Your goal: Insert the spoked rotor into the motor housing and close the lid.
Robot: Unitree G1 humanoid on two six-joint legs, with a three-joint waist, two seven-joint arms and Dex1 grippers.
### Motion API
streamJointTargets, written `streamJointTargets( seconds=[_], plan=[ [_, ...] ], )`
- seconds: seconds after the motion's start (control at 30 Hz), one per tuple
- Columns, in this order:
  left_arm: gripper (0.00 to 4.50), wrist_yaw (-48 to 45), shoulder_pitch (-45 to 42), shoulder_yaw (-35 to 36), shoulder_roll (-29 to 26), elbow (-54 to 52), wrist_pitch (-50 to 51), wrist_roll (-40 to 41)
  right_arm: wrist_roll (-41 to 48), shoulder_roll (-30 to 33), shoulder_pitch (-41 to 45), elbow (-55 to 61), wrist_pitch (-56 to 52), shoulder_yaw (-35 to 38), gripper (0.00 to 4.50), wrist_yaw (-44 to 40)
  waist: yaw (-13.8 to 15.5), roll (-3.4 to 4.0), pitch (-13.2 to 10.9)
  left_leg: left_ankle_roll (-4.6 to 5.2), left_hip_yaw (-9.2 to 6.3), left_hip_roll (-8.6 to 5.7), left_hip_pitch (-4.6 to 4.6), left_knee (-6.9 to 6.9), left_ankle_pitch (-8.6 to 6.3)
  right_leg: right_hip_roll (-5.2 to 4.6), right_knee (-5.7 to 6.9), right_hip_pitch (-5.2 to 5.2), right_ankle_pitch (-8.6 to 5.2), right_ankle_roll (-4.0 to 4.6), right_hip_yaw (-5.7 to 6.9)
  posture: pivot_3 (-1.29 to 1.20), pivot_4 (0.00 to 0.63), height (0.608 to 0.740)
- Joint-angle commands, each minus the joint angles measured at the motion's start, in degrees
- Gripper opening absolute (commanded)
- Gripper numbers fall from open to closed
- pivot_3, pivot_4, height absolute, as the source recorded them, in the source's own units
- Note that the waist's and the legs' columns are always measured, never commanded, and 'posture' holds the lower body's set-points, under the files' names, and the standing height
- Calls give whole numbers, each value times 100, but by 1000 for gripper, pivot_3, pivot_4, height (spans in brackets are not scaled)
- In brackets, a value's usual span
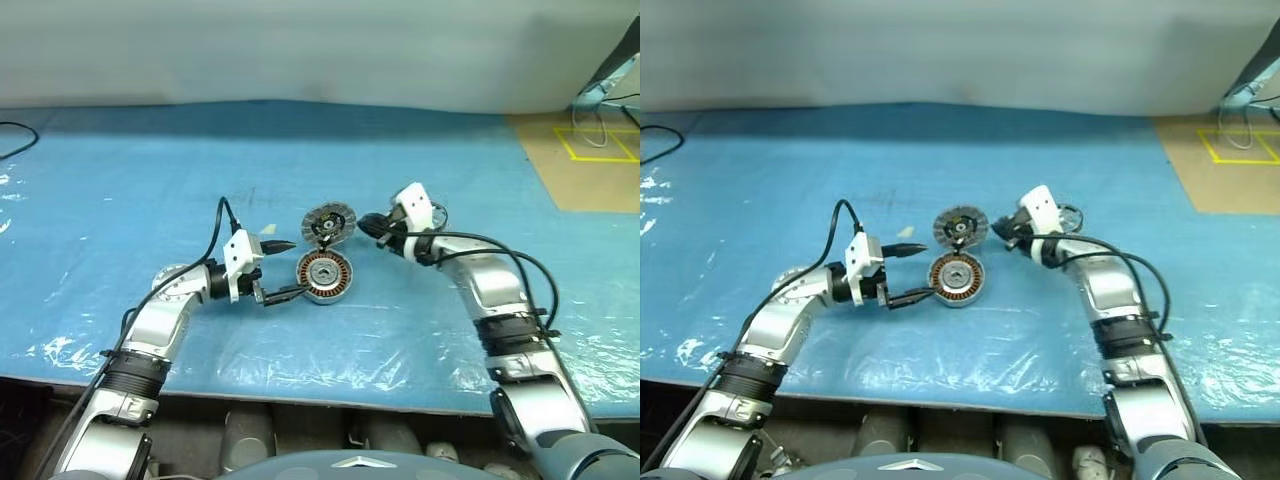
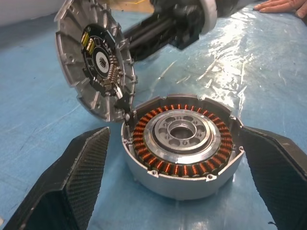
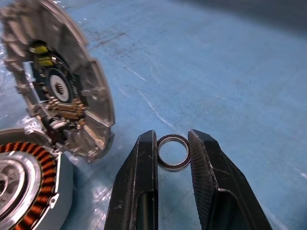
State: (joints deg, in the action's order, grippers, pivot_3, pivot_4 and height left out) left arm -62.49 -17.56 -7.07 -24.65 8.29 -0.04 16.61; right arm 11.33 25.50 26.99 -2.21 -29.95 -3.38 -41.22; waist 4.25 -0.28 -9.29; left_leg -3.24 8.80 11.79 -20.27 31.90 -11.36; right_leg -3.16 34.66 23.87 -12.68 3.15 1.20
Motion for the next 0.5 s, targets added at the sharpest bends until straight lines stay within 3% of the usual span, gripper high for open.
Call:
streamJointTargets(
  seconds=[0.03, 0.23, 0.5],
  plan=[
    [4500, -73, 83, -4, -16, -231, 3, 100, 44, 493, -449, 803, -24, -124, 555, -440, -4, -1, -1, 0, 0, 0, 0, -1, 0, 0, -1, 0, 0, 0, 0, 0, 150, 740],
    [4500, -55, 160, -9, 25, -307, 14, 104, 332, 1029, -880, 1546, -382, -163, 555, -931, -64, -1, -3, 2, 0, -1, 6, -2, -1, 3, 2, 2, -1, -2, -4, 0, 150, 740],
    [4500, -69, 204, -6, 10, -315, 10, 88, 798, 1057, -785, 1991, -792, -560, 555, -1507, -33, -1, -2, 8, -1, 1, 6, -2, -4, 1, -1, 1, -2, -3, -5, 0, 150, 740]
  ],
)
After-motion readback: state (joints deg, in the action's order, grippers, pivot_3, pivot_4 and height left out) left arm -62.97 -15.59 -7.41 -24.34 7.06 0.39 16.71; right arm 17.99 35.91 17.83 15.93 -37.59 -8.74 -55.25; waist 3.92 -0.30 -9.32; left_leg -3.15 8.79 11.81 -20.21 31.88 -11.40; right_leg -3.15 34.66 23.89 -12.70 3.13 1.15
